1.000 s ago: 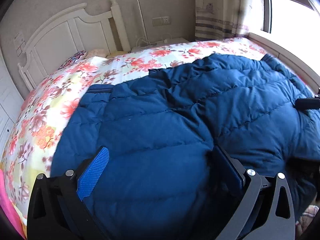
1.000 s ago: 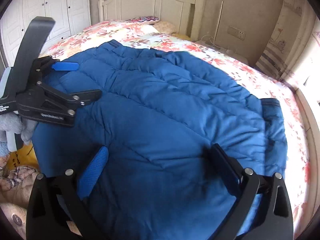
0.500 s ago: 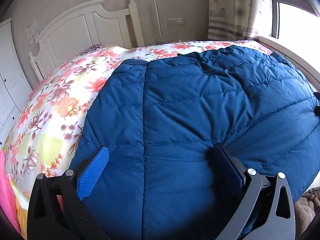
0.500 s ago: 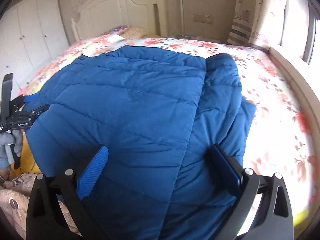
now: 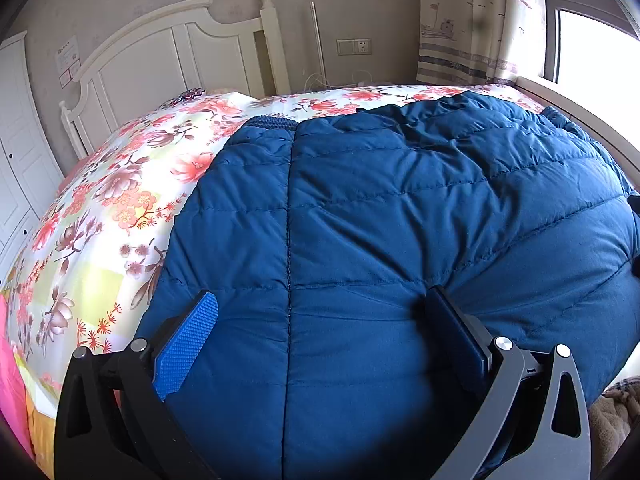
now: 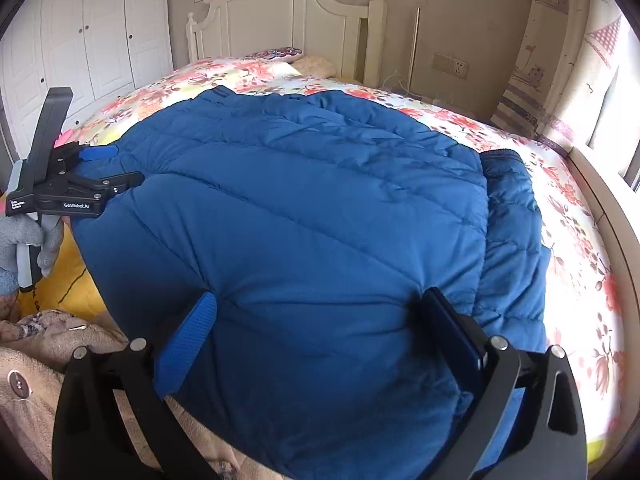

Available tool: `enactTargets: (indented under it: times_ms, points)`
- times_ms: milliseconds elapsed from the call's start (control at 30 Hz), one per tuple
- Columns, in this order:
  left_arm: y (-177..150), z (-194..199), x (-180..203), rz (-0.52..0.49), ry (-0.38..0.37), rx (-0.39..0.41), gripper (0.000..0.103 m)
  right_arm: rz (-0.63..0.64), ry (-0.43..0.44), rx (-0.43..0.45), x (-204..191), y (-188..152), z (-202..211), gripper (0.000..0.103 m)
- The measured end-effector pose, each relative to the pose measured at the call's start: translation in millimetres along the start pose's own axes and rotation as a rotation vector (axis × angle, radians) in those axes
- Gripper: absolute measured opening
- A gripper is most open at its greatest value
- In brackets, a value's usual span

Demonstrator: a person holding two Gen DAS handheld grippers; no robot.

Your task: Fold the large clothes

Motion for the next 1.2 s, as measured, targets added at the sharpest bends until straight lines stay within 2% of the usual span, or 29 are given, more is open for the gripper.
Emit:
enactTargets:
  times_ms: [100,167,267,400,533,633,733,800,967,1200]
  points:
    - [0,0,0,0.001,-0.001,0.003,0.099,-0.039,-0.062,0.061,21,-7,16,0.100]
    - [0,0,0,0.003,-0.002,0.005,0.099,-0.076,-0.079,0.053,45,-22,19,0.100]
    - [0,0,0,0.003,-0.002,0.005,0.099,-0.178,0.020,0.040,69,-40,25,0.100]
    - [0,0,0,0.002,-0.001,0.004,0.099,-0.214,0.004,0.051,79,-48,40,0.100]
    - [0,0,0,0.002,-0.001,0.003,0.099,-0.346,0.036,0.117,104,-71,68,0.100]
    - [0,0,0,0.001,-0.001,0.003,0.099,-0.503,0.128,0.152,122,-104,86,0.100]
    - [0,0,-1,0.002,0.000,0.006,0.099,-0.624,0.233,0.143,131,-139,85,0.091]
    - [0,0,-1,0.005,0.003,0.007,0.099,-0.668,0.289,0.132,131,-150,79,0.088]
    - [-1,0,0,0.005,0.007,0.009,0.099,-0.644,0.374,0.131,115,-140,63,0.083]
    - [-1,1,2,0.008,0.009,0.019,0.099,-0.640,0.399,0.155,108,-115,55,0.083]
Point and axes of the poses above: each gripper's, at about its wrist camera, not at the fingertips, and z roughly against the way its jaws point, x to its right, y to its top, the point moved 3 cm from there along -z, roughly the way its jaws point, and after that the axes turned 11 degrees about -z, right-handed, at the moved point
